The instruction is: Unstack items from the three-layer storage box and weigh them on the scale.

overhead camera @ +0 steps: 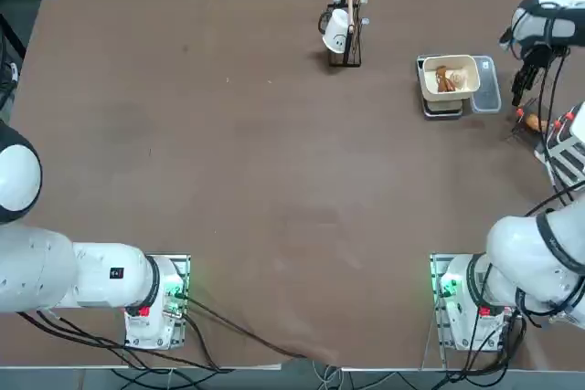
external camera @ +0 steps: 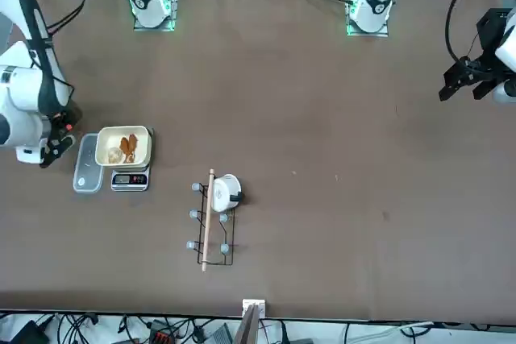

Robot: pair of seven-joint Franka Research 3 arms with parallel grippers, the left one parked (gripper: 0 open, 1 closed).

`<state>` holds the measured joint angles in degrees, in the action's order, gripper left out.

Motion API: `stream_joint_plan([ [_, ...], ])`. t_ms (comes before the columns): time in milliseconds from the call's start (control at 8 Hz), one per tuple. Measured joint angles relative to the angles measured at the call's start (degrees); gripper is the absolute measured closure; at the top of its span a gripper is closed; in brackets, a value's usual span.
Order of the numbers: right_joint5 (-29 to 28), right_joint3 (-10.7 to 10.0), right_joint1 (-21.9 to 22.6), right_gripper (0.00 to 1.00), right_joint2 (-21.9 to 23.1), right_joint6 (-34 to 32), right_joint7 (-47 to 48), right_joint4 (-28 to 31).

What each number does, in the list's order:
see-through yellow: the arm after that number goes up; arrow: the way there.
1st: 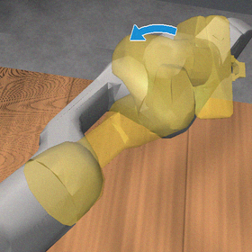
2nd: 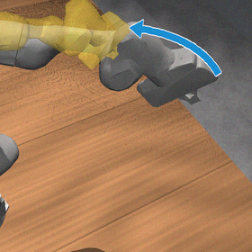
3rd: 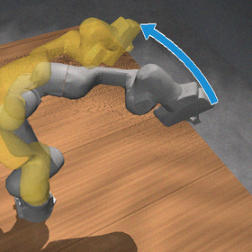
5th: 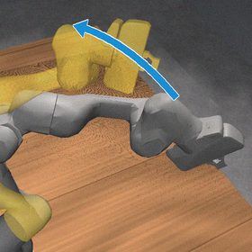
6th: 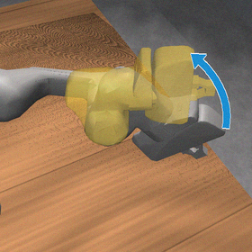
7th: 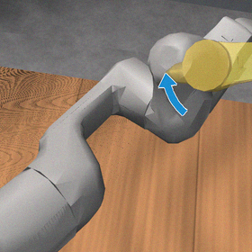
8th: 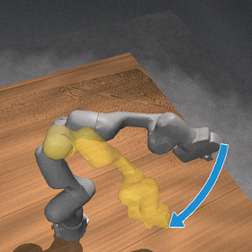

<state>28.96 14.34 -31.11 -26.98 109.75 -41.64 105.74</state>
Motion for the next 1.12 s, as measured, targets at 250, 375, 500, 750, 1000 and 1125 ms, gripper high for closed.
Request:
stream_joint_plan([
  [250, -0.21, 0.25, -0.54, 0.11, 1.5, -3.99, -3.27, -1.82],
  [375, -0.21, 0.02, -1.75, 0.19, 1.91, -4.16, -5.53, -1.42],
  [500, 0.49, -0.14, -3.38, 0.38, 1.97, -2.96, -6.84, -0.21],
  [750, 3.25, -0.3, -7.22, 0.38, 1.91, 5.29, -7.16, 5.35],
  [1000, 3.94, -0.31, -9.11, 0.38, 1.92, 8.06, -7.2, 8.27],
  [1125, 3.94, -0.3, -9.15, 0.38, 1.96, 8.4, -7.21, 8.37],
])
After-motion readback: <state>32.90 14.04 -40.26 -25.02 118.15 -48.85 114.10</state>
